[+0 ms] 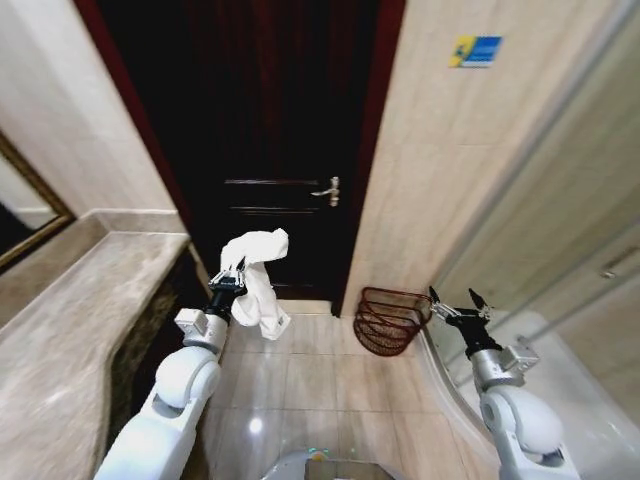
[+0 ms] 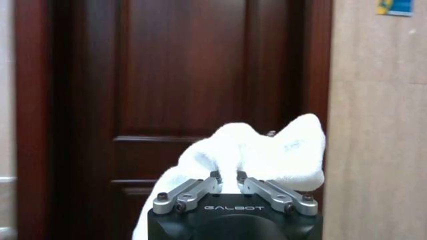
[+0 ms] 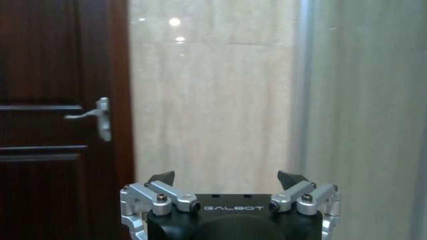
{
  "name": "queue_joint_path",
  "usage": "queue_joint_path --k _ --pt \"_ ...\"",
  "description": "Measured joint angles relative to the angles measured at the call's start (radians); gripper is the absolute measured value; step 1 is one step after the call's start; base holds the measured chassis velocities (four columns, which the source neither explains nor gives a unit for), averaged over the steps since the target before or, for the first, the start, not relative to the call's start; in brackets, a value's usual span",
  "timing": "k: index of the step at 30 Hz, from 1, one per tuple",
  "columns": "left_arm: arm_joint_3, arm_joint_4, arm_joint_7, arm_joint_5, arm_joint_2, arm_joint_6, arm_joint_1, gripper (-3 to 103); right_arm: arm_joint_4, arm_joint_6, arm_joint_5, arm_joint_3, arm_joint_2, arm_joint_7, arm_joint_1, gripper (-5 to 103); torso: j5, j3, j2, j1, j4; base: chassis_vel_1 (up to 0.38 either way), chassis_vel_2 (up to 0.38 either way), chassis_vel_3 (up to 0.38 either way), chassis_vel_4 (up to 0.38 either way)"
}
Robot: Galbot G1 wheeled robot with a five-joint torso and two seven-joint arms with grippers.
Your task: Discard the used towel into the hamper.
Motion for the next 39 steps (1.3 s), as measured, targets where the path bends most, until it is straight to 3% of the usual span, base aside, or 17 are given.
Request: queue_joint_path --k 16,21,25,39 --pt "0.014 0.031 0.015 -0.019 -0.004 -0.014 -0.015 4 0.014 0.012 -0.015 0.060 0.026 0.011 -0.031 100 0.0002 0.000 0.000 0.000 -0.0002 -0.129 -0.129 -0.121 -0.128" --pt "0.021 0.044 0.046 -0.022 -0.008 -0.019 -0.023 4 0.017 0.024 -0.012 0.081 0.036 0.013 -0.056 100 0.0003 0.000 0.000 0.000 -0.0006 -0.100 -0.092 -0.076 -0.095" --pt "0.022 0.057 0.096 -0.032 -0.003 -0.054 -0.030 4 0.013 0.029 -0.006 0.081 0.032 0.026 -0.058 100 0.0001 0.000 0.000 0.000 0.0002 -0.029 -0.017 -0.009 -0.020" --pt "0.028 0.077 0.113 -0.040 0.000 -0.071 -0.033 4 -0.008 0.034 -0.030 0.075 0.033 0.034 -0.038 100 0.0001 0.000 0.000 0.000 -0.0002 0.000 0.000 0.000 0.000"
